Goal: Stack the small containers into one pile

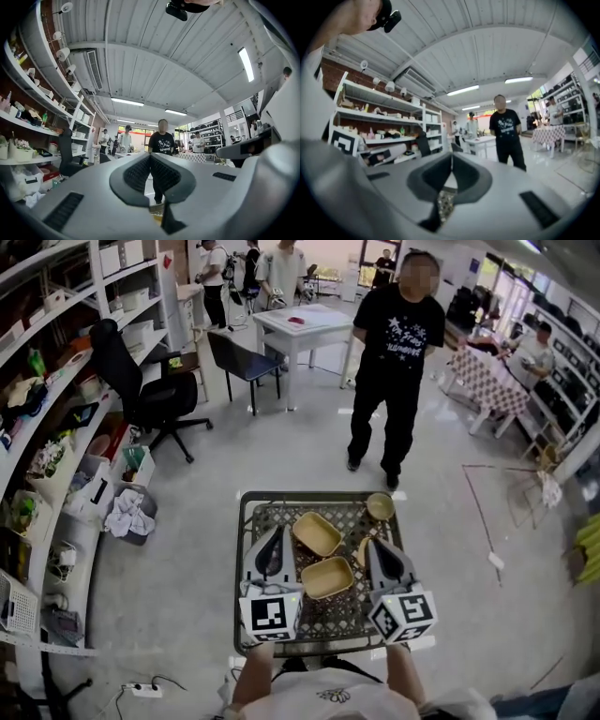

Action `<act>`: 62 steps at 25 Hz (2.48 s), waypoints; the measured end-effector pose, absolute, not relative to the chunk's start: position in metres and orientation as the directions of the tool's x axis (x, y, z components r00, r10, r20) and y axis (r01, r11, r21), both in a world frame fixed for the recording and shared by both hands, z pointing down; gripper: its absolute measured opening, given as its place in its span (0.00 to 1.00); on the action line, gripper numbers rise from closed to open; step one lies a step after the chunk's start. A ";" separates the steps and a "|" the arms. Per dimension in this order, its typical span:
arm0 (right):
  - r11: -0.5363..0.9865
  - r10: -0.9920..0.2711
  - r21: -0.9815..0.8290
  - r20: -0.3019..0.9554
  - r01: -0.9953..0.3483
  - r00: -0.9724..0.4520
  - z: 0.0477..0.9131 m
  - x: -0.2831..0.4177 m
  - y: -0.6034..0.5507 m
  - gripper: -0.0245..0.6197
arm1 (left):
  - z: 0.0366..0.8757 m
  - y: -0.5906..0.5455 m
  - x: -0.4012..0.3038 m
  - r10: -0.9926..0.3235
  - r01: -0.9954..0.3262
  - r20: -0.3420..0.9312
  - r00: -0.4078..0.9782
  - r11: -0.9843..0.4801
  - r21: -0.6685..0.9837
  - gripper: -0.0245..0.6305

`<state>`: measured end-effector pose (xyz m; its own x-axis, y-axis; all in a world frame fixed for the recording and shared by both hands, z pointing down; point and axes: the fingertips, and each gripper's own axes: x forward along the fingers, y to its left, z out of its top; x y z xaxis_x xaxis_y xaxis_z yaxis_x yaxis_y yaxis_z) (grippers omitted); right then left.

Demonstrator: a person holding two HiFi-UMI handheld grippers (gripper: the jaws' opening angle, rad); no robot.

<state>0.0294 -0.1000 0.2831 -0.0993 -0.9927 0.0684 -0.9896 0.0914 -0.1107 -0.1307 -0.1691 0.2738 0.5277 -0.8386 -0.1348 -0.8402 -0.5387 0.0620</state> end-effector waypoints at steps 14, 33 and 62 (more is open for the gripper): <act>0.131 -0.984 -0.265 0.078 -0.955 -0.157 0.306 0.075 -0.154 0.09 | 0.281 -0.222 -0.093 -0.865 -0.865 -0.073 0.496 -0.500 0.043 0.08; -0.259 -0.685 -0.734 0.597 -0.628 -0.416 0.584 0.096 -0.247 0.33 | 0.582 -0.357 -0.004 -0.396 -0.627 0.701 0.593 -0.774 0.093 0.37; -0.418 -0.557 -0.633 0.745 -0.652 -0.367 0.658 0.102 -0.243 0.11 | 0.633 -0.365 -0.008 -0.346 -0.615 0.796 0.497 -0.788 0.041 0.09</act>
